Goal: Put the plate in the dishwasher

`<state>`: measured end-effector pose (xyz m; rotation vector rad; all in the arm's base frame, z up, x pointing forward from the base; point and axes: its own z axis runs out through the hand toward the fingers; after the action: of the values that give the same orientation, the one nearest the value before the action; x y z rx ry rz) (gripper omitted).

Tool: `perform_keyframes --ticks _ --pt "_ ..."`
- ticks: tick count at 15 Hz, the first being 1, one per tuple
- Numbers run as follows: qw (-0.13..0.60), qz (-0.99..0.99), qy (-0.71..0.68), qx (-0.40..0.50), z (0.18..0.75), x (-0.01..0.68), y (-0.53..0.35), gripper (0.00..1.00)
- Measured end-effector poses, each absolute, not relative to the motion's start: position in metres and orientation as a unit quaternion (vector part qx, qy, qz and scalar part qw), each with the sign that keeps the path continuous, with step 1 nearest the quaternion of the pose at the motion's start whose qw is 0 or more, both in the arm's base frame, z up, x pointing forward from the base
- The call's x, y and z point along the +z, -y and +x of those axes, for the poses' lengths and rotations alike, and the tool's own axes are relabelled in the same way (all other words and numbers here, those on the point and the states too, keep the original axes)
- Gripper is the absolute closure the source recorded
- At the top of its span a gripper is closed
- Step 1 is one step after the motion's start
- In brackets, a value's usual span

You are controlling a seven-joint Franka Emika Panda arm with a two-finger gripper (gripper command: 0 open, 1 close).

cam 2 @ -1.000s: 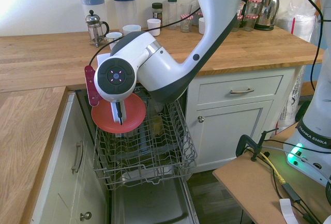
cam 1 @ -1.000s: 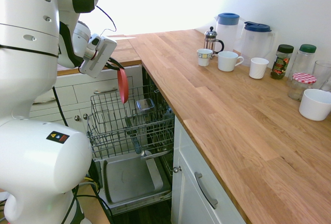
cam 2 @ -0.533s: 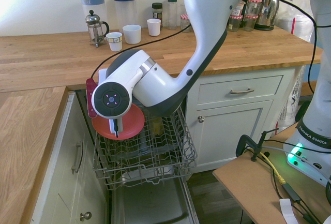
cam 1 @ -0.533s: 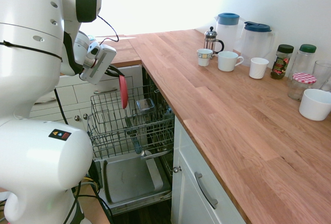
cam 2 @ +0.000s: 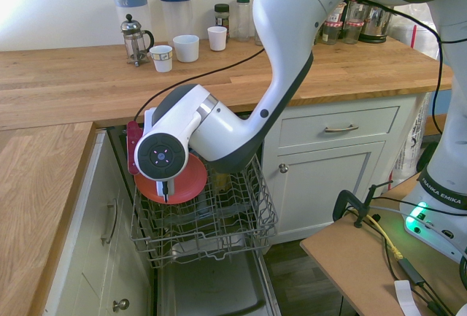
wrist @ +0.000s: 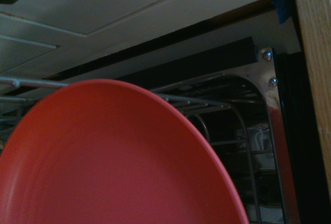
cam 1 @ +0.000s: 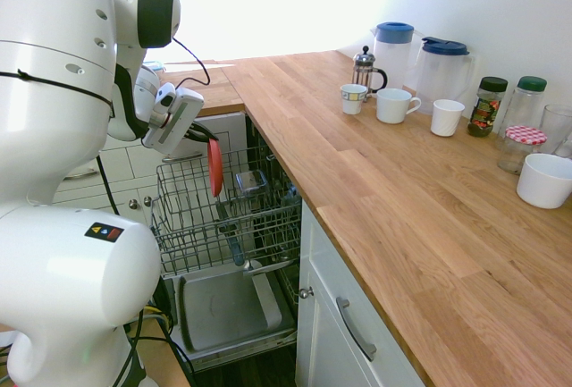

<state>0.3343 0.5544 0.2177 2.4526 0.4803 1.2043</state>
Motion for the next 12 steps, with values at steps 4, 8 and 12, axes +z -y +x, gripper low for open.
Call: perform_keyframes --ticks 4,8,12 --pt "0.173 0.871 -0.174 0.427 0.335 0.203 -0.562 1.00" --pt "0.160 0.869 -0.181 0.432 0.341 0.195 -0.575 1.00" --pt "0.152 0.868 -0.201 0.428 0.347 0.186 -0.585 1.00"
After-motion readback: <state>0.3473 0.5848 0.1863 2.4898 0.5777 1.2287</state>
